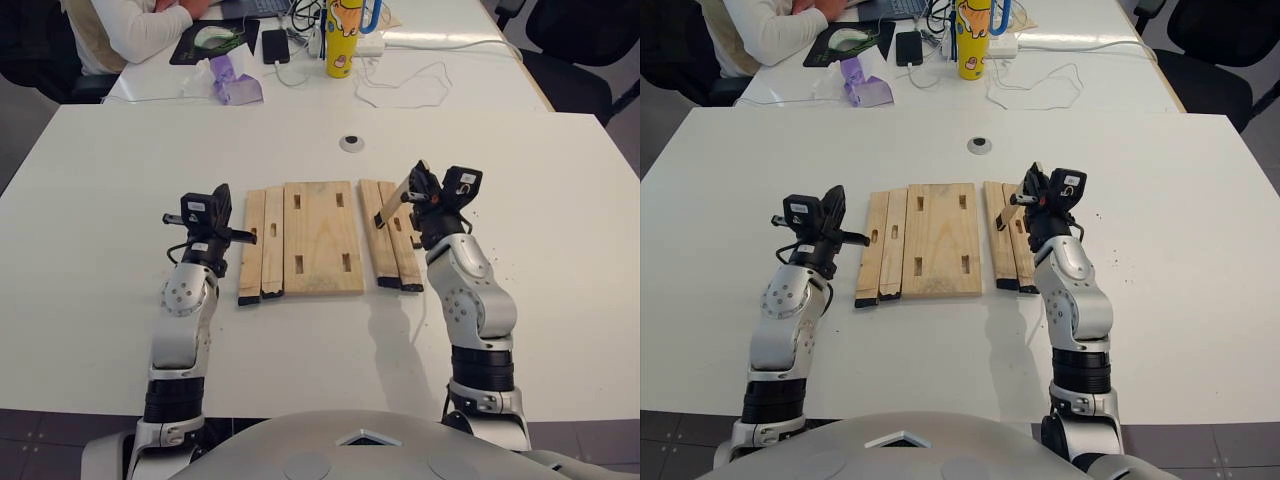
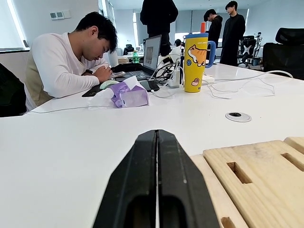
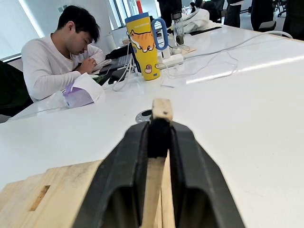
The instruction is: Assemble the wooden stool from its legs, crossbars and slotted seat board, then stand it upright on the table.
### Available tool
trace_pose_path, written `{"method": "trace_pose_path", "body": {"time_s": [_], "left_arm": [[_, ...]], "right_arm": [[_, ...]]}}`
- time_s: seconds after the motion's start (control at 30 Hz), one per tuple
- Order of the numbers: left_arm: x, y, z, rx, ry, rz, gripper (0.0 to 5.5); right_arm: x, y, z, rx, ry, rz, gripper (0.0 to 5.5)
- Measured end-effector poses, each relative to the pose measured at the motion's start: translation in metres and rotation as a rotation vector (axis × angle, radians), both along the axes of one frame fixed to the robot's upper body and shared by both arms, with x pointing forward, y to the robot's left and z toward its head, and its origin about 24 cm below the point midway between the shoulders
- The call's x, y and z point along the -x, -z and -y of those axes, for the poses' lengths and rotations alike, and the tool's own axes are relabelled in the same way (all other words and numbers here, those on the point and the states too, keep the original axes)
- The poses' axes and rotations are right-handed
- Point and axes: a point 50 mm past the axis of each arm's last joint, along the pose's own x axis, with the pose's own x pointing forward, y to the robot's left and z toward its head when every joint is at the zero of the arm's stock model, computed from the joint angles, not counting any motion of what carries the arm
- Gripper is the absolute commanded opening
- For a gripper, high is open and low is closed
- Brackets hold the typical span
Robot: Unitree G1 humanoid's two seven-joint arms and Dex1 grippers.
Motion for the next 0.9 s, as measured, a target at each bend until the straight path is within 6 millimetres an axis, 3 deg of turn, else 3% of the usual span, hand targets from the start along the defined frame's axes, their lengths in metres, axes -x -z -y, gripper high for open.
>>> {"method": "trace_pose_path", "body": {"time_s": [0.33,0.87,0.9], "left_arm": [[-0.002,-0.002,0.001,-0.002,0.009,0.004,0.00],[-0.006,-0.002,0.000,0.010,-0.030,0.039,0.00],[-0.005,-0.003,0.000,0.013,-0.033,0.044,0.00]], "right_arm": [[0.001,0.012,-0.016,0.254,-0.194,0.124,0.47],[0.012,0.015,0.005,0.307,-0.243,0.203,0.47],[0.013,0.015,0.005,0.309,-0.248,0.203,0.83]]}}
